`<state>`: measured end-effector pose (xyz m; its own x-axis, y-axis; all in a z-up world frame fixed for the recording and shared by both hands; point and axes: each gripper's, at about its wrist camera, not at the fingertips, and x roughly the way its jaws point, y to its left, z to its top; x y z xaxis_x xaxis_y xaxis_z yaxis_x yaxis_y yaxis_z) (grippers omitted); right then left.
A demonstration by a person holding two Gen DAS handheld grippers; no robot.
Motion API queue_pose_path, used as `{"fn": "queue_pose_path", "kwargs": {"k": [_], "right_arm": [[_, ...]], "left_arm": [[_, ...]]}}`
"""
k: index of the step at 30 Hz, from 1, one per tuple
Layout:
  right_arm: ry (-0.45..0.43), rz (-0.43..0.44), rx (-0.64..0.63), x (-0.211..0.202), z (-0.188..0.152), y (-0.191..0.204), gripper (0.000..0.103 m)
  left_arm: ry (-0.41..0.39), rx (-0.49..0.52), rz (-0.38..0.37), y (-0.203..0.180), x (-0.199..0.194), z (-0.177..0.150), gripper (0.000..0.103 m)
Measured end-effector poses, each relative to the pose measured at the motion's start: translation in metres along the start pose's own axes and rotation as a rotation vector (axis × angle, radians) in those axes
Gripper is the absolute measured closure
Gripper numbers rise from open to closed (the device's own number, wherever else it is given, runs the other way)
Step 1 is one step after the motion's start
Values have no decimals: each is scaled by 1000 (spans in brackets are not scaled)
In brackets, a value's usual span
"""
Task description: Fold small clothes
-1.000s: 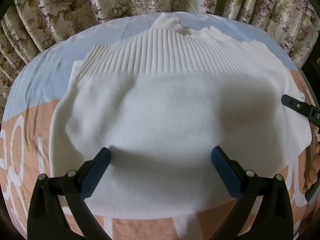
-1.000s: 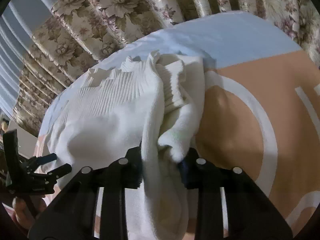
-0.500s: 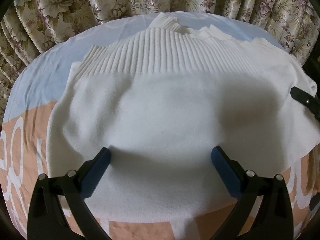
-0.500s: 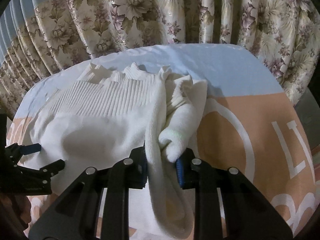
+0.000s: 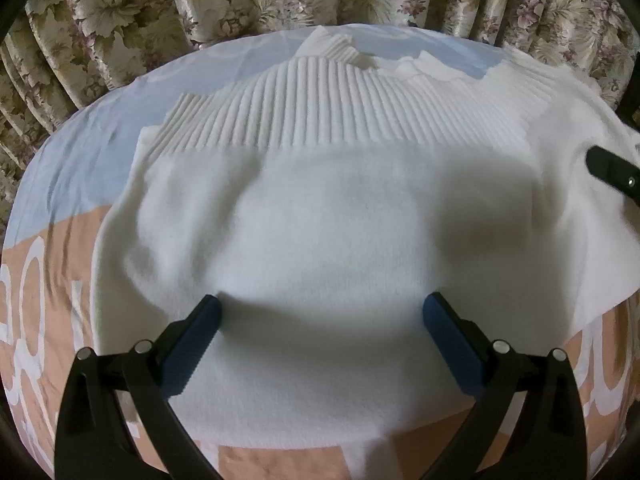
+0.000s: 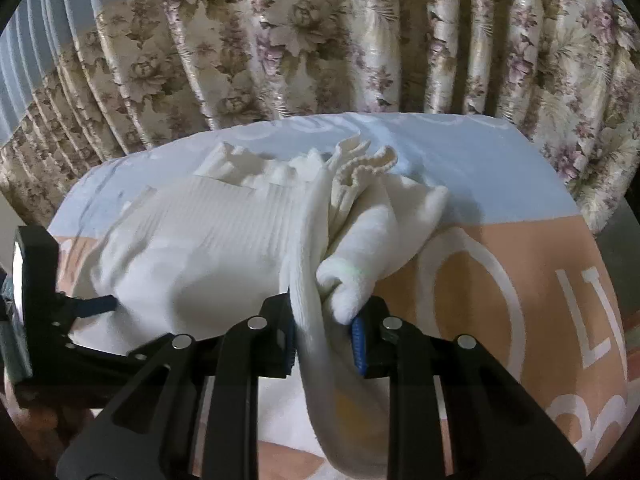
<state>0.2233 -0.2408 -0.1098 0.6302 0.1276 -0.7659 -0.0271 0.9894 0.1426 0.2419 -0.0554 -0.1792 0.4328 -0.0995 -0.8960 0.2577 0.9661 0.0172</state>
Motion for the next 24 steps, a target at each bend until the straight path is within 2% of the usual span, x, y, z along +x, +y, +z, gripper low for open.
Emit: {"fn": "queue_pose_path", "kwargs": {"k": [4, 14, 19, 24], "right_arm": [[6, 45, -4, -1, 7, 14, 81], [18, 61, -42, 10, 19, 56, 82], [11, 74, -41, 13, 27, 78, 82], [0, 123, -70, 15, 38, 126, 83]], "left_arm": [[-4, 5, -8, 0, 0, -1, 1], [-24, 8, -31, 10, -7, -5, 1], [-64, -27, -42, 57, -37, -7, 1], [-73, -70, 30, 112, -49, -5, 1]]}}
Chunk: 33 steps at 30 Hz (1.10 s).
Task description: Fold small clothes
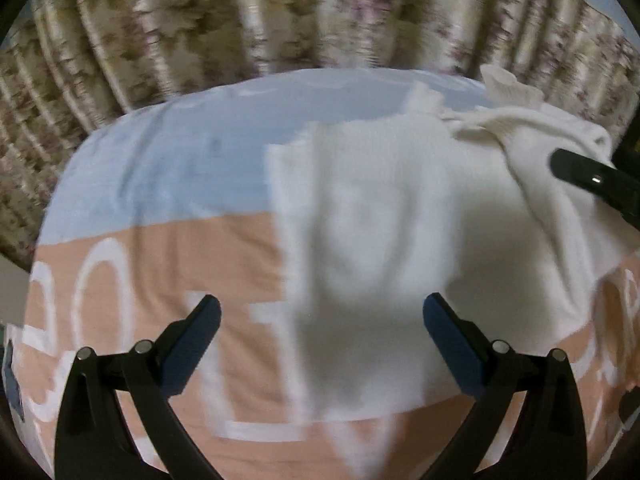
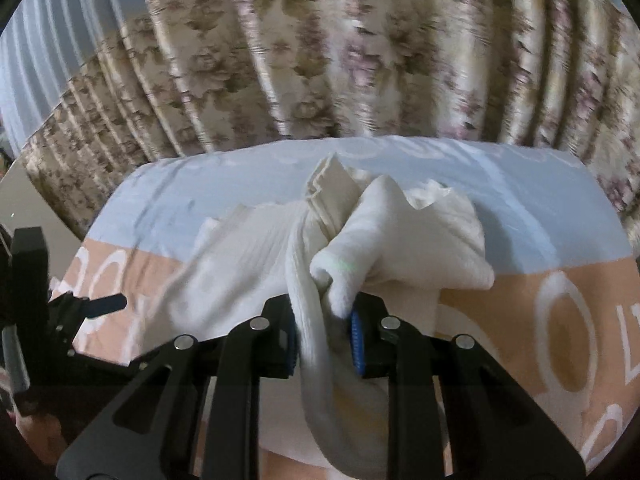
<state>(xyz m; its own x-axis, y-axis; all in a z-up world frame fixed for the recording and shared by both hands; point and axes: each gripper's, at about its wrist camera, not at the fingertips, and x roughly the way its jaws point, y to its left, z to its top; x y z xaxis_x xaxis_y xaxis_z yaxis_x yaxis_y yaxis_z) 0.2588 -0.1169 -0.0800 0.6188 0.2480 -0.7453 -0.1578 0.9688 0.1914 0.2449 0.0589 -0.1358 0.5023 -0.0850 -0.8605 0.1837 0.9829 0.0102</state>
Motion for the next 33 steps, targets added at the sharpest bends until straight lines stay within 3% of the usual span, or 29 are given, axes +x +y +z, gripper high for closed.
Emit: {"fn": "queue_pose_path", "kwargs": {"k": [6, 10, 13, 20, 24, 29, 33], "right_arm": [[15, 67, -59, 14, 7, 60, 83], [98, 50, -88, 54, -10, 95, 83], [117, 39, -90, 71, -20, 99, 83], [81, -1, -53, 57, -19, 98, 76], [35, -52, -40, 34, -22, 98, 51], [-5, -69, -14, 11, -22, 89, 48], [-40, -42, 8, -11, -24, 74, 40]], "left_arm": [[22, -48, 37, 52, -1, -9, 1], [43, -66, 53, 71, 2, -23, 1], [61, -96, 59, 83, 7, -32, 1], [46, -151, 60, 96, 6, -33, 1], [26, -128, 62, 91, 3, -25, 1], [15, -110, 58, 86, 0, -16, 1], [8, -88, 65, 82, -4, -10, 1]]}}
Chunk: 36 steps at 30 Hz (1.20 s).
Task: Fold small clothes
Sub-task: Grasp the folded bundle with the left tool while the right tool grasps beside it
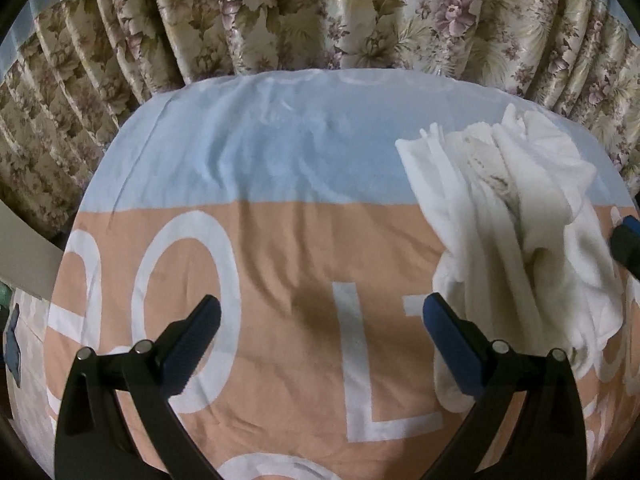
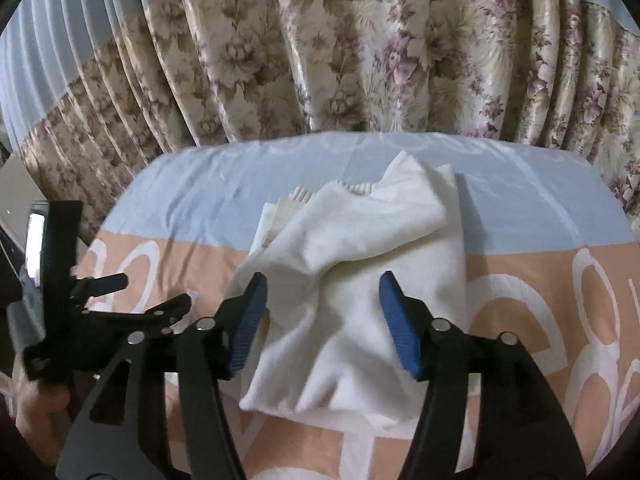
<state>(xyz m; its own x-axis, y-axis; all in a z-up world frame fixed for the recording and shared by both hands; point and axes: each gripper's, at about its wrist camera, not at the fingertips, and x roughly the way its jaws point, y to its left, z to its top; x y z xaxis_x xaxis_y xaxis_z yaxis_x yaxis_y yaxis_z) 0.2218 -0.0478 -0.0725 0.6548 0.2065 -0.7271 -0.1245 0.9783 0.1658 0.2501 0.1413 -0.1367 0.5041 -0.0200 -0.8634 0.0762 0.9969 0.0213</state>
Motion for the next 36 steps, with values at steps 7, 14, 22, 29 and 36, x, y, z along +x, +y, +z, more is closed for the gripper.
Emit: {"fn": "queue_pose_path", "kwargs": {"k": [7, 14, 22, 29, 36], "right_arm": [[3, -90, 48, -13, -11, -57, 35], [55, -102, 101, -5, -23, -89, 40], [66, -112, 103, -4, -26, -94, 40], [103, -37, 103, 9, -28, -100, 40], [216, 65, 74, 40, -33, -90, 86]], "left_arm": [[-29, 30, -51, -18, -19, 4, 1], [-53, 109, -131, -64, -36, 10, 1], [-8, 143, -151, -105, -23, 13, 2], [66, 168, -183, -122, 2, 8, 66], [93, 148, -244, -114, 9, 10, 79]]}}
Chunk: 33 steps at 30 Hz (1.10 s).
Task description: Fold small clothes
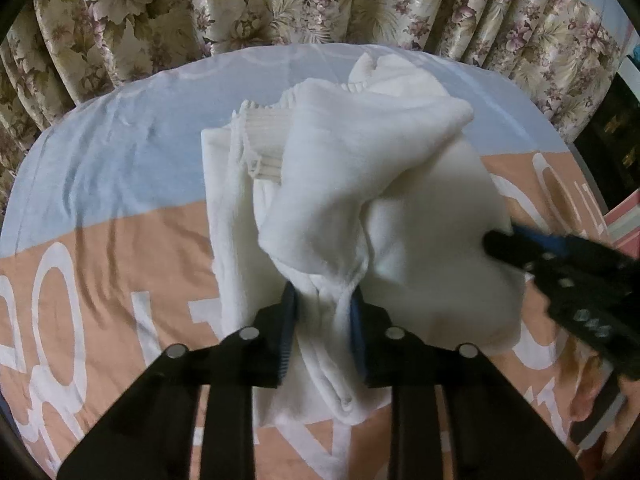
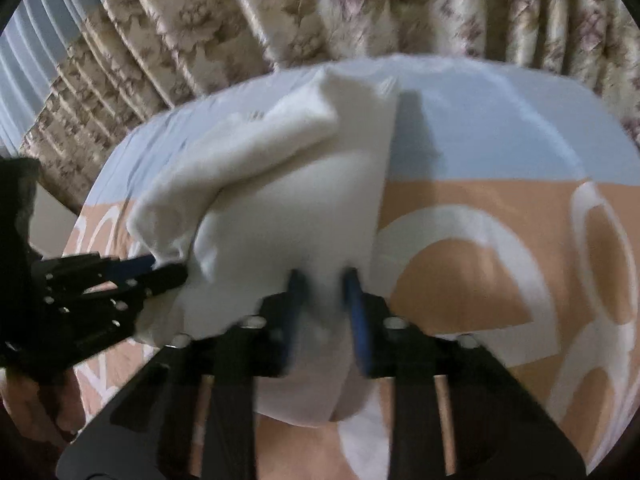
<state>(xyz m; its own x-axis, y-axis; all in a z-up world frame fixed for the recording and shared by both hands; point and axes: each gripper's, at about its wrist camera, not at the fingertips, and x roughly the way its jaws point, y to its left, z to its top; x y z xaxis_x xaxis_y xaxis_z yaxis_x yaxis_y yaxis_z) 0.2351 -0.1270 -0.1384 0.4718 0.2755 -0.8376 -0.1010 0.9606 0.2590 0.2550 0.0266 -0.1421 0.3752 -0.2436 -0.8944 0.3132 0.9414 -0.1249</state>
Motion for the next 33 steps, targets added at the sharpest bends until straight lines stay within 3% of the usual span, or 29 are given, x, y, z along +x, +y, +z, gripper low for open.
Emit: {"fn": "queue_pose_path", "kwargs": {"k": [6, 13, 21, 23, 27, 29, 33], "right_arm": [[-24, 27, -64, -7, -1, 9, 94], [9, -23, -165, -2, -17, 22, 93], [-45, 51, -90, -18, -8, 1, 80], [-63, 49, -66, -22, -3, -8, 76], [-66, 52, -49, -18, 3, -19, 73], [-89, 66, -45, -21, 4, -20, 73], [-101, 76, -45, -22, 7, -22, 73]], "left_arm": [[-17, -61, -79, 22, -17, -7, 81], [-1, -35, -58, 21, -9, -29, 80], [-60, -42, -80, 26, -30, -20, 49], [-102, -32, -71, 23, -42, -11, 31], [-127, -7, -94, 19, -47, 15, 30], [-127, 5, -82, 17, -41, 31, 30], [-104, 8, -134, 19, -18, 66, 30]]}}
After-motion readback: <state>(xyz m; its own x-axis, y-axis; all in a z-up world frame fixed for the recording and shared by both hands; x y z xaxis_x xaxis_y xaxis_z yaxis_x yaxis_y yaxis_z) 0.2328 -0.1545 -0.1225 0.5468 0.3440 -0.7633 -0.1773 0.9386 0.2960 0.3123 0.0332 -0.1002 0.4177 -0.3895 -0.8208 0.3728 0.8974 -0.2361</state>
